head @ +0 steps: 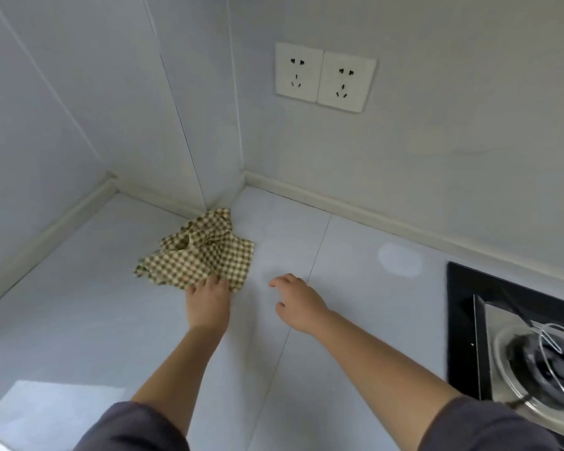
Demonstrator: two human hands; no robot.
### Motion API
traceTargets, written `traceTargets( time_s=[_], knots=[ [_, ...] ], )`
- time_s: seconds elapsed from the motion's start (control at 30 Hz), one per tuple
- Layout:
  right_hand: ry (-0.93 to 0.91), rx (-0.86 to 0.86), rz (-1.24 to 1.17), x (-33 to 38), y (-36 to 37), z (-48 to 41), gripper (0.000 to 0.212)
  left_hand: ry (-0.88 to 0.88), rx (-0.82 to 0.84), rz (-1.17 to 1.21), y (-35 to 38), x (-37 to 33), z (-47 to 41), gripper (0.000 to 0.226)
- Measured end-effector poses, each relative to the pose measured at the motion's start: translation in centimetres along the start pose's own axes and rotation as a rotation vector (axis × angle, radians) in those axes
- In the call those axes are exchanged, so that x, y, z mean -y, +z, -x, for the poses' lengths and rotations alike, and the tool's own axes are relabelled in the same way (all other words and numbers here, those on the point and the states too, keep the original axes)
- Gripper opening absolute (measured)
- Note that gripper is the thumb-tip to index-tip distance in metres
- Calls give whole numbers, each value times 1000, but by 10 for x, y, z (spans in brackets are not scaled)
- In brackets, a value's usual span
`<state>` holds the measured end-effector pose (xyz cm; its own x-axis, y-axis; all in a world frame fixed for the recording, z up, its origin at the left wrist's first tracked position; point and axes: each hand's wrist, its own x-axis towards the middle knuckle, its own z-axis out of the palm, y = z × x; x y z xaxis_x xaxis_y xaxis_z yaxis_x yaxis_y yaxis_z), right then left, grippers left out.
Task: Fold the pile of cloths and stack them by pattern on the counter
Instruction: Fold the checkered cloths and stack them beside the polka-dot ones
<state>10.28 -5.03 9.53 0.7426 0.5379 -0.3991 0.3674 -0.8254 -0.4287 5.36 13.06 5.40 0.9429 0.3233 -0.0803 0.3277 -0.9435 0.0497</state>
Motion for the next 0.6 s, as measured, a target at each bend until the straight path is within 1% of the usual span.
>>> traceTargets(
  time_s=[0.07, 0.1, 0.13, 0.17, 0.2, 0.23, 0.27, 0.3, 0.37, 0.43, 0.47, 0.53, 0.57, 0.6],
  knots=[
    [23, -18, -6, 4, 0, -8, 61, 92, -28, 123, 0, 10, -7, 7],
    [19, -35, -9, 7, 0, -11, 67, 164, -54, 240, -5, 14, -8, 7],
    [5, -60, -12, 10, 0, -14, 74, 225, -65, 400, -15, 16, -8, 8],
    [-24, -89, -11, 13, -1, -18, 79, 250, -27, 582, -31, 16, -6, 11],
    [-64, -127, -10, 16, -2, -21, 78, 261, 43, 751, -46, 16, -5, 11],
    [-103, -165, -26, 19, -3, -24, 70, 276, 111, 896, -63, 15, -5, 11],
    [-142, -205, -71, 21, -5, -25, 57, 282, 134, 1010, -78, 14, -5, 12],
    [-164, -234, -151, 21, -7, -22, 43, 273, 132, 1090, -90, 13, -4, 14],
    [-123, -257, -380, 20, -20, -9, 19, 204, 105, 1194, -108, 12, -6, 16],
    [-13, -199, -577, 10, -39, 13, 2, 86, 126, 1267, -117, 12, -6, 16],
    [38, -144, -650, 1, -49, 24, 5, 39, 178, 1303, -119, 13, -6, 16],
    [135, -4, -823, -22, -68, 49, 14, 1, 393, 1391, -124, 10, -5, 15],
    [185, 58, -918, -34, -74, 58, 18, -17, 498, 1401, -122, 7, -7, 14],
    [231, 87, -999, -47, -78, 66, 22, -35, 564, 1376, -118, 1, -9, 15]
  ],
)
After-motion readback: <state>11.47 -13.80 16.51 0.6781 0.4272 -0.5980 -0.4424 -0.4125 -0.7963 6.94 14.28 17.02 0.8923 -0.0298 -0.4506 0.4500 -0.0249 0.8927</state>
